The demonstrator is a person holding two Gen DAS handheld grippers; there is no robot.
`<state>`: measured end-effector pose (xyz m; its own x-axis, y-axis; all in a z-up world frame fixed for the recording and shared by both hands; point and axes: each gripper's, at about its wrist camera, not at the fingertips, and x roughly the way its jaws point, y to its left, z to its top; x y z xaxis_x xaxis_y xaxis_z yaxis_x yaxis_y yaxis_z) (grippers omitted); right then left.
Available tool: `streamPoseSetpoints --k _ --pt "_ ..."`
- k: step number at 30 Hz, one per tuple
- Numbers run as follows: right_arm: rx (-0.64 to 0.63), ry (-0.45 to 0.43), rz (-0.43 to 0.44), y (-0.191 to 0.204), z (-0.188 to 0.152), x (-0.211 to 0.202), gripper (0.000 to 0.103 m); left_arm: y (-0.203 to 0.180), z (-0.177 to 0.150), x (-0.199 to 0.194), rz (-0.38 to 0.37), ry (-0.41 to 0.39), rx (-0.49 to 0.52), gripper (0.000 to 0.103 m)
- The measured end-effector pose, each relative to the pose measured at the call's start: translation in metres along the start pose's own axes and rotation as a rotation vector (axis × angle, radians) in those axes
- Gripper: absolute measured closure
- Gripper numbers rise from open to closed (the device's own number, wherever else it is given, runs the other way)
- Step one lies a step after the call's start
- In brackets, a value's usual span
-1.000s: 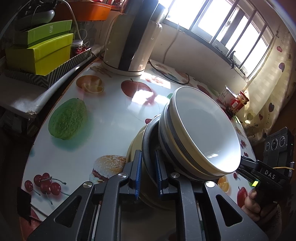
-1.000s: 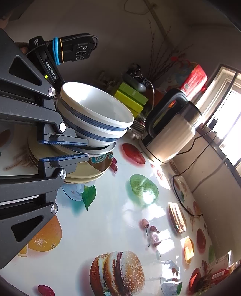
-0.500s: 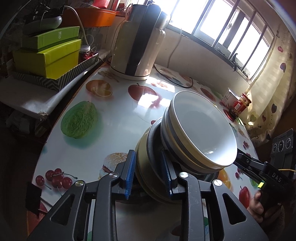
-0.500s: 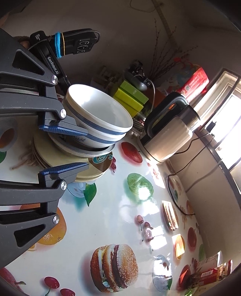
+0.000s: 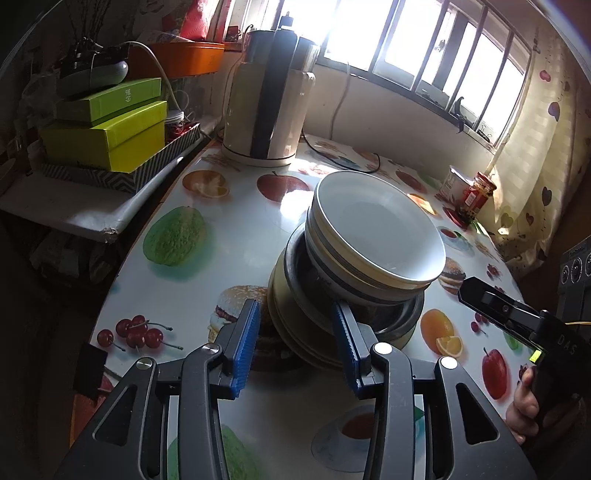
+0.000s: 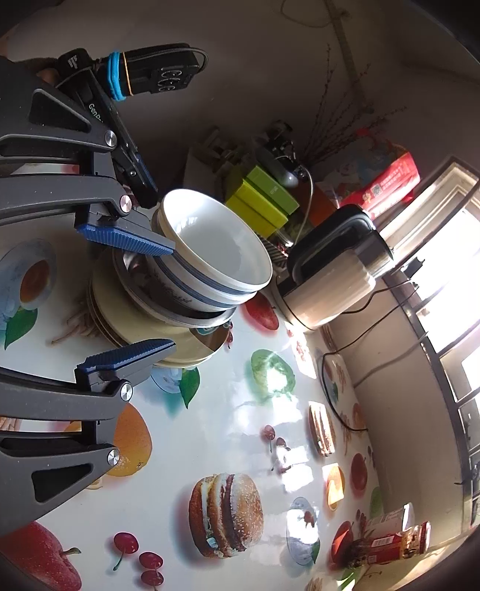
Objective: Organize plates and bowls
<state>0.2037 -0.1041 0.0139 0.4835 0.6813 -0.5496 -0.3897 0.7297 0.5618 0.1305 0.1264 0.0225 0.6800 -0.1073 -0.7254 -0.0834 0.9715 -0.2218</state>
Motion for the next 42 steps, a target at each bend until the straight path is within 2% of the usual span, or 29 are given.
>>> streamPoseSetpoints --k 9,14,18,25,30,42 --pt "-0.063 -0.007 -0.066 0.014 -0.018 -0.019 0.051 -0.016 -0.024 -0.012 0.033 0.004 0.030 0.061" --pt "-0.103 0.003 -0.105 0.021 -0.032 -0.023 0.048 -0.028 -0.040 -0.017 0.086 -0.018 0.077 0.061" --pt "-0.127 0.007 -0.147 0.025 -0.043 -0.026 0.046 -0.032 -0.052 -0.016 0.076 -0.002 0.080 0.061" --pt "-0.202 0.034 -0.244 0.034 -0.062 -0.022 0.042 -0.039 -0.074 -0.008 0.099 0.026 0.101 0.061" --pt "-0.216 0.069 -0.286 0.032 -0.075 -0.015 0.038 -0.041 -0.084 -0.003 0.114 0.046 0.110 0.061" --pt "-0.221 0.130 -0.383 0.028 -0.099 0.000 0.036 -0.037 -0.095 0.006 0.142 0.072 0.100 0.061"
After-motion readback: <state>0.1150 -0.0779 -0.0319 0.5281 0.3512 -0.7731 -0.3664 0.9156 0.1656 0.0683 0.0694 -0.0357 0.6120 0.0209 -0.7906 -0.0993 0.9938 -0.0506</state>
